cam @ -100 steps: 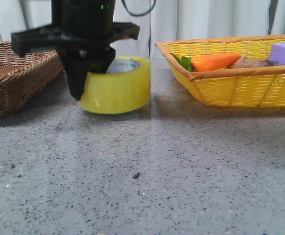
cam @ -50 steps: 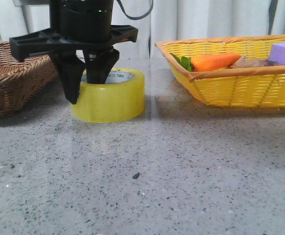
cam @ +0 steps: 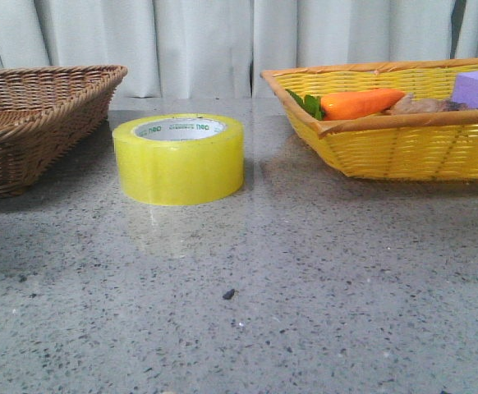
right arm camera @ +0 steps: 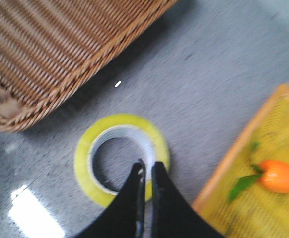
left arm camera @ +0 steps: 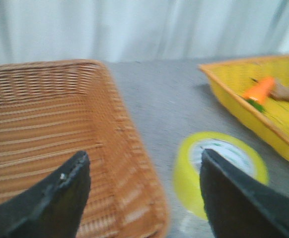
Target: Transfer tape with both arms
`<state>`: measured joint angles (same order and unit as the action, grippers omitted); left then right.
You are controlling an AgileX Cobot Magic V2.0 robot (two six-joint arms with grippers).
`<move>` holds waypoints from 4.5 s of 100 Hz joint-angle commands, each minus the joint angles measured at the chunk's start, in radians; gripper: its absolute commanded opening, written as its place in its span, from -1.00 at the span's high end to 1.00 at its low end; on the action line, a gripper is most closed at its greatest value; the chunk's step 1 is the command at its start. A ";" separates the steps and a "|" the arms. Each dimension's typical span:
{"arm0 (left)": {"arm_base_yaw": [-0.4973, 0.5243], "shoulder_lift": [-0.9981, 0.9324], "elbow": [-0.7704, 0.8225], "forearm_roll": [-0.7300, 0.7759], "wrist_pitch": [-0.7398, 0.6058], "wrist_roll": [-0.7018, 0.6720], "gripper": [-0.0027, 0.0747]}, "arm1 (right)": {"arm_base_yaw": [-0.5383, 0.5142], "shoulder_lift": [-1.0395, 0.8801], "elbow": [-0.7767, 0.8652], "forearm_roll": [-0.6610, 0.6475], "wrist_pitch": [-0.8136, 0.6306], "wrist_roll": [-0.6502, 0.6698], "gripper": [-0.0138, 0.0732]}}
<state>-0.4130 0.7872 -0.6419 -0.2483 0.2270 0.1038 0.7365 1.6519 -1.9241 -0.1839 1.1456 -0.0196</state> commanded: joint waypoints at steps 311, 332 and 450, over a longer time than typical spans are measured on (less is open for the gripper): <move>0.146 0.665 -0.612 0.146 0.454 0.104 0.10 | -0.008 -0.440 0.025 -0.161 0.102 0.045 0.85; 0.146 0.444 -0.631 0.093 0.475 0.104 0.36 | -0.008 -0.471 0.049 -0.161 0.081 0.053 0.85; 0.146 -0.744 0.318 0.011 0.034 0.102 0.98 | -0.008 -1.542 1.473 -0.407 -0.885 0.176 0.85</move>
<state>-0.2670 0.0521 -0.3593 -0.2195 0.4236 0.2101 0.7362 0.1188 -0.4778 -0.4943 0.3957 0.1569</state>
